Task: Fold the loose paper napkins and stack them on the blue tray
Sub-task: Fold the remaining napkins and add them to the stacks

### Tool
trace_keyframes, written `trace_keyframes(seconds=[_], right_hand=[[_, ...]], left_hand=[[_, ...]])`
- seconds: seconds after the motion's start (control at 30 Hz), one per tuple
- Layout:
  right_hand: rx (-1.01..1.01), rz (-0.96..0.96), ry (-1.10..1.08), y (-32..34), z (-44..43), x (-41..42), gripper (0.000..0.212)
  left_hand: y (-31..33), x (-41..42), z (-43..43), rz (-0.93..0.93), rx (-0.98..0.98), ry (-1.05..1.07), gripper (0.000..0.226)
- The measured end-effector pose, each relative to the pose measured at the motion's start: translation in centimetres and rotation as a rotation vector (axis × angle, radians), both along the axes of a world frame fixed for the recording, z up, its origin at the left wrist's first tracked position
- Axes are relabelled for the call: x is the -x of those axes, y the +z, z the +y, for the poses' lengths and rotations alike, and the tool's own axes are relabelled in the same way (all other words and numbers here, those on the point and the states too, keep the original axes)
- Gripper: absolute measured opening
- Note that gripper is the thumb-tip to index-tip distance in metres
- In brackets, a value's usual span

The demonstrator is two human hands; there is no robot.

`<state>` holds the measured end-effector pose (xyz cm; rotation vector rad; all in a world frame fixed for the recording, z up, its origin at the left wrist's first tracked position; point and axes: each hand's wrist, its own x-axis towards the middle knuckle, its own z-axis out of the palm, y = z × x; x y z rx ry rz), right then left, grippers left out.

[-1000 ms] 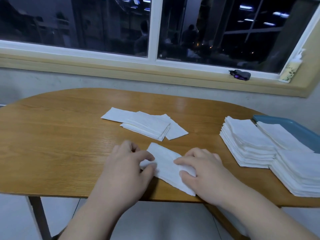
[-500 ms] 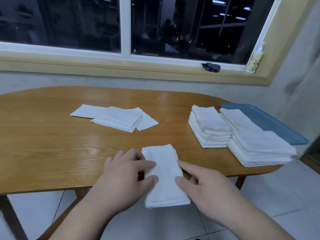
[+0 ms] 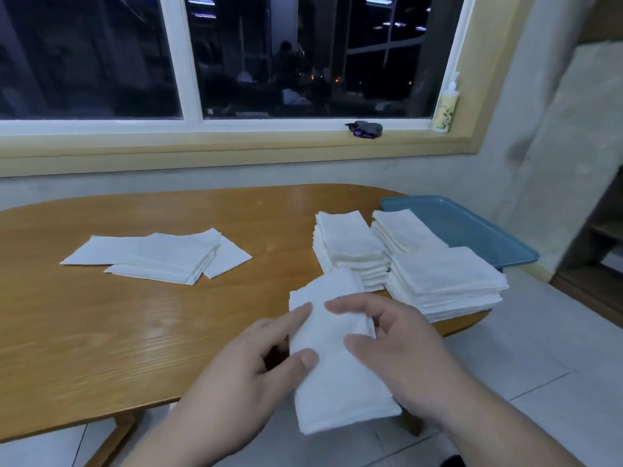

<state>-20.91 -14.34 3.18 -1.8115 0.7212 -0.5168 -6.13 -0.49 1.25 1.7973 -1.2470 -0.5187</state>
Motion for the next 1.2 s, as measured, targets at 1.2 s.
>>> trace_keyframes(seconds=[1.2], right_hand=[[0.677,0.223,0.006,5.9,-17.4,-6.3,0.028]], left_hand=[[6.2,-3.6,-20.2,-0.474,-0.11,0.364,0.026]])
